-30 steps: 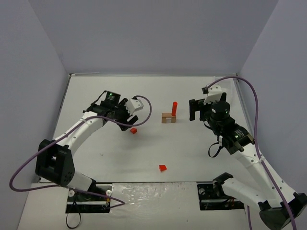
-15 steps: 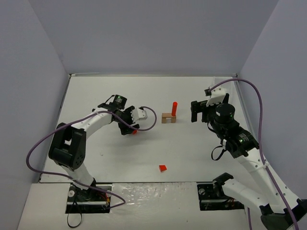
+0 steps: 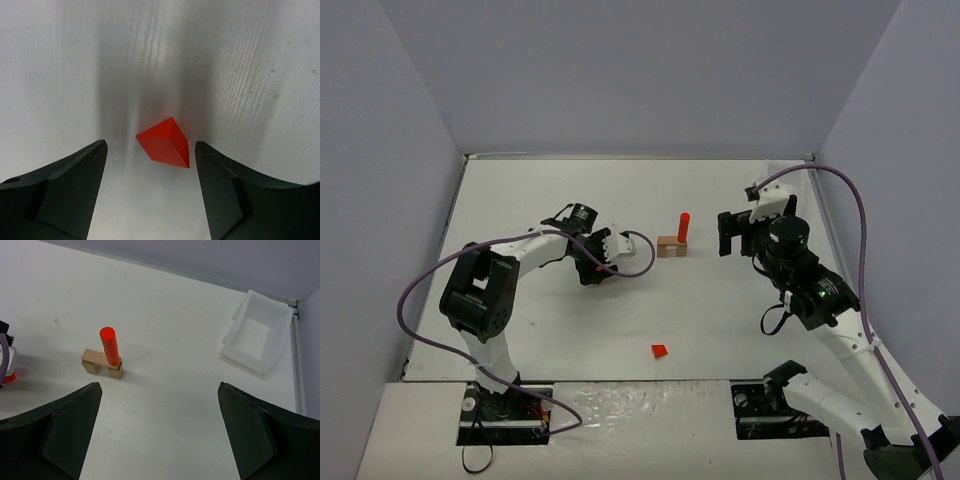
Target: Build the wood block tower
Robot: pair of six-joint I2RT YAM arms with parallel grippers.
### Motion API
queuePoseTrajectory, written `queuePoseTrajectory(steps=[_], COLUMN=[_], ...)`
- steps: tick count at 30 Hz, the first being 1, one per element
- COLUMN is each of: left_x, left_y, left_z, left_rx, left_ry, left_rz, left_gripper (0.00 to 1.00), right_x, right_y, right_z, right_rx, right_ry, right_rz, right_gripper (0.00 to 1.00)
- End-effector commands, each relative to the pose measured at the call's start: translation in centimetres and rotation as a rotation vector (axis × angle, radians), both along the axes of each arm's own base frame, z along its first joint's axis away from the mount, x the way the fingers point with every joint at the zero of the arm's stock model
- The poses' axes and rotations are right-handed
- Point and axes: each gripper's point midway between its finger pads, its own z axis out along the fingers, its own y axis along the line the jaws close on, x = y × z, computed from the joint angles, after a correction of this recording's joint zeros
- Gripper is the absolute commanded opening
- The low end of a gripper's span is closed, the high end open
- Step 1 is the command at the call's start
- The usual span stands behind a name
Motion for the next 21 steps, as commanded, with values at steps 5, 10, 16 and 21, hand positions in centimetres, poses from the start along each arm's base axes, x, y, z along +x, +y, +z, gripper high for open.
queuePoseTrajectory(steps=[5, 10, 16, 21], left_x=[3.4, 4.0, 5.0, 6.1], left_y=[-1.1, -1.0, -1.8, -1.8], left_z=[2.2, 1.6, 1.9, 2.0], left_rx=[-0.042, -0.029, -0.067, -0.056], left_ry=[-0.133, -0.135, -0.113, -0.089], left_rz=[0.022, 0.055, 0.134, 0.295], left_gripper=[0.67, 0.64, 0.54, 0.40], right_x=[0.4, 0.3, 0.3, 0.2], right_y=[-0.3, -0.3, -0.4, -0.5], right_z=[2.5, 2.5, 2.4, 2.6], right_rx=[0.023, 0.025, 0.026, 0.030], right_ry=[-0.073, -0.076, -0.074, -0.080], right_rz=[-0.011, -0.014, -0.018, -0.019], right_gripper=[1.00, 1.00, 1.00, 1.00])
